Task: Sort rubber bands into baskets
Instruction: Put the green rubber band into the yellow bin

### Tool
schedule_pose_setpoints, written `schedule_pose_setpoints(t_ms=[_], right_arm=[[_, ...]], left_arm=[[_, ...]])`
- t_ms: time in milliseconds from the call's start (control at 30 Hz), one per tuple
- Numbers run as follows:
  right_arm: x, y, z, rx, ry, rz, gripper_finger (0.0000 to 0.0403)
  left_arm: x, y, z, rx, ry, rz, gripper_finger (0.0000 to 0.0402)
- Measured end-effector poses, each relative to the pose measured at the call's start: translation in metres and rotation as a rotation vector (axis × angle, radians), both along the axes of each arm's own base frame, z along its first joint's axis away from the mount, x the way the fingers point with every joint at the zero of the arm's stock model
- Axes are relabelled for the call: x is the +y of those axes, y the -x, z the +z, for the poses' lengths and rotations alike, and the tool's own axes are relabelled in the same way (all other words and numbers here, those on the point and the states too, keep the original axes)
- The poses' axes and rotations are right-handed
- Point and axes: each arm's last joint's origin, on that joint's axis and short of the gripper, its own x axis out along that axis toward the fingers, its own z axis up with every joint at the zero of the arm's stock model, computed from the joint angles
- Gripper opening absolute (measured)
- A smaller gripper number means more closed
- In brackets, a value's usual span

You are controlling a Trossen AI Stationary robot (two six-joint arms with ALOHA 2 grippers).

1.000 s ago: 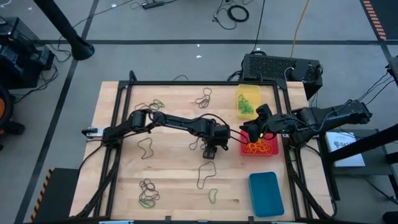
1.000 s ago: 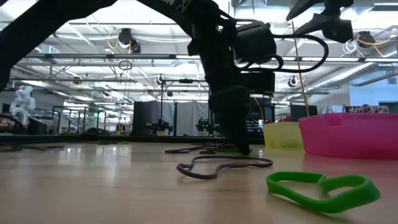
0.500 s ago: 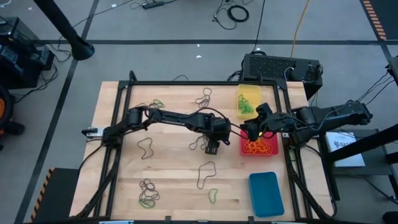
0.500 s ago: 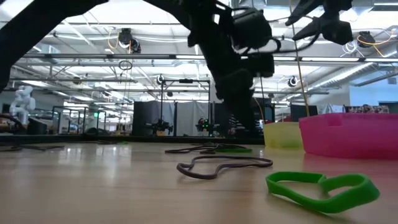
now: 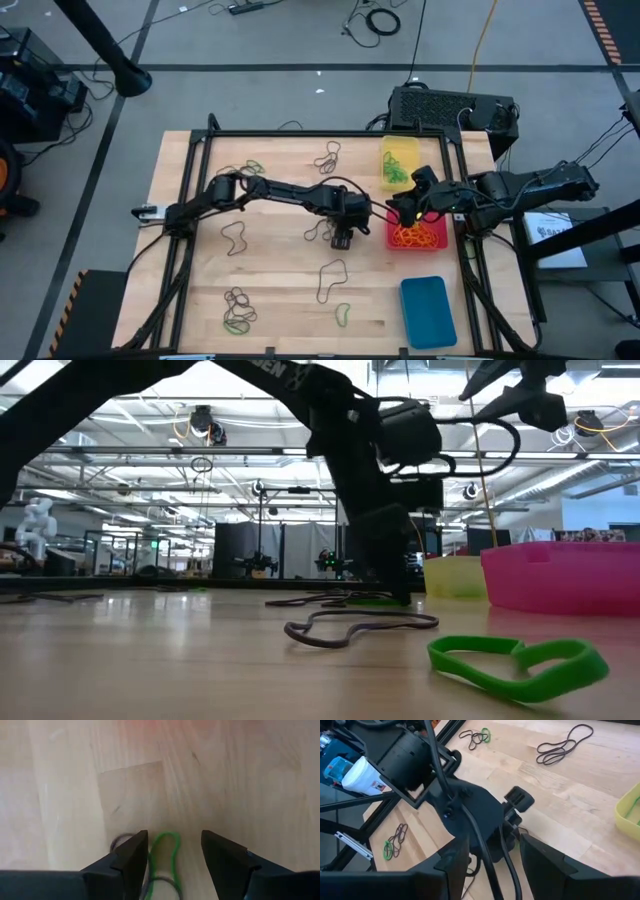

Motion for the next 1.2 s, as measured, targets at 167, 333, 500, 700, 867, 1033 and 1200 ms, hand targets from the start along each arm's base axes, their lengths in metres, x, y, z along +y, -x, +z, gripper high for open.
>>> schedule_pose_setpoints(t_ms=[167,333,500,700,867,1033,1200], right_arm=[[0.000,0.000,0.000,-0.003,-0.002,0.000,0.0169],[0.000,0.000,0.001,-0.006,-0.003,-0.001,0.0169],[0.000,-0.001,0.001,-0.009,-0.002,-0.003,0.0169],[0.000,-0.001,0.002,-0.024,-0.006,-0.003,0.0169],[0.000,-0.001,0.002,-0.026,-0.013,-0.007,0.0169],[0.001,-0.002,0.003,-0.033,-0.023,-0.005,0.0169],[0.001,-0.002,0.003,-0.039,-0.043,-0.017,0.0169]], left_arm=[[-0.002,0.001,-0.008,0.018,0.026,-0.007,0.0193],[-0.003,0.004,-0.013,0.039,0.035,0.010,0.0165],[0.003,0.006,-0.012,0.047,0.031,0.025,0.0095],[0.008,0.008,-0.002,0.046,0.070,0.098,0.0009],[0.005,0.014,0.037,-0.034,0.097,0.085,0.0007],[0.006,0.023,0.090,-0.181,0.100,0.078,0.0003],[0.021,0.031,0.124,-0.293,0.101,0.130,0.0003]])
